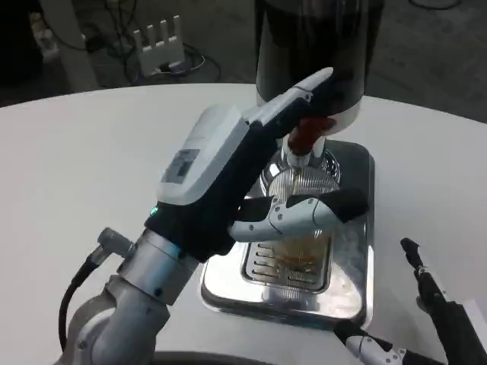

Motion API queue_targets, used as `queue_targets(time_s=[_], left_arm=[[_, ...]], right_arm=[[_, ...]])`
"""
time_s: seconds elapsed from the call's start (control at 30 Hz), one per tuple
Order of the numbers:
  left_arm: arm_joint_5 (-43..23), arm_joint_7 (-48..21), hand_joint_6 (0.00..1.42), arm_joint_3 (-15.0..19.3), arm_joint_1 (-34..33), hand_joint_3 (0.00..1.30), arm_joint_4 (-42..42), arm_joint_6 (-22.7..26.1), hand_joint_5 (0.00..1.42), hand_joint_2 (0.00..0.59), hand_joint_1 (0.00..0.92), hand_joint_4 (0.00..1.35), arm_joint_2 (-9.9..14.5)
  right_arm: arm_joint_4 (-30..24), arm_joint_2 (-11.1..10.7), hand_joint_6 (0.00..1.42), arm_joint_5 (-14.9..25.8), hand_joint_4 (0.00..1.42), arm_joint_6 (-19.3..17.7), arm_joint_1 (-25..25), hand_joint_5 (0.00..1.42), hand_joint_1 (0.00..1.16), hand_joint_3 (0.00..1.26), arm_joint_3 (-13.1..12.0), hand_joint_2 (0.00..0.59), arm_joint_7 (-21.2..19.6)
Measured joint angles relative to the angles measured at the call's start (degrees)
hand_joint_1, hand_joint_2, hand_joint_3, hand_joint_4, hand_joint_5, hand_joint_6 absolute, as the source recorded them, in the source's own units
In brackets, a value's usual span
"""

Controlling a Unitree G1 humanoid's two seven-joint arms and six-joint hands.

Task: Grasp the cup under the faucet to collect the drink, then remove the cup.

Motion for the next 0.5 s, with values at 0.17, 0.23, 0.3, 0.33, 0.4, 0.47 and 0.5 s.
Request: queue_targets(time_s=[0.17,0.23,0.3,0.33,0.4,0.47,0.5], left_arm=[[0.04,0.06,0.31,-0.3,-0.37,0.18,0.34,-0.05,0.33,0.076,0.0,0.22,0.36],[0.07,0.39,0.31,-0.43,-0.44,0.18,0.54,-0.05,0.33,0.077,0.0,0.22,0.4],[0.1,0.58,0.31,-0.62,-0.53,0.18,0.75,-0.05,0.33,0.077,0.0,0.22,0.41],[0.1,0.63,0.3,-0.66,-0.59,0.18,0.84,-0.05,0.33,0.077,0.0,0.22,0.41],[0.08,0.89,0.3,-0.73,-0.69,0.18,1.01,-0.05,0.33,0.077,0.0,0.22,0.41],[0.07,0.97,0.3,-0.84,-0.76,0.18,1.07,-0.05,0.33,0.076,0.0,0.22,0.41],[0.06,0.98,0.3,-0.88,-0.76,0.18,1.09,-0.05,0.33,0.076,0.0,0.22,0.41]], right_arm=[[5.42,2.95,0.06,2.95,0.01,-5.3,-0.73,0.0,0.75,0.01,-0.18,0.209,-7.29],[8.35,3.83,0.06,6.17,0.01,-8.44,-1.53,0.0,0.75,0.01,-0.76,0.209,-9.12],[11.55,4.31,0.07,9.34,0.01,-10.37,-3.11,0.0,0.75,0.01,-1.33,0.208,-10.14],[12.17,4.33,0.07,9.65,0.01,-10.7,-3.49,0.0,0.75,0.01,-1.36,0.208,-10.27],[14.2,4.35,0.08,10.45,0.01,-12.26,-4.98,0.01,0.75,0.01,-1.22,0.202,-10.73],[15.79,4.42,0.09,10.67,0.01,-13.79,-6.21,0.01,0.74,0.01,-0.82,0.203,-11.37],[16.46,4.44,0.09,10.67,0.01,-14.35,-6.58,0.02,0.74,0.01,-0.68,0.204,-11.59]])
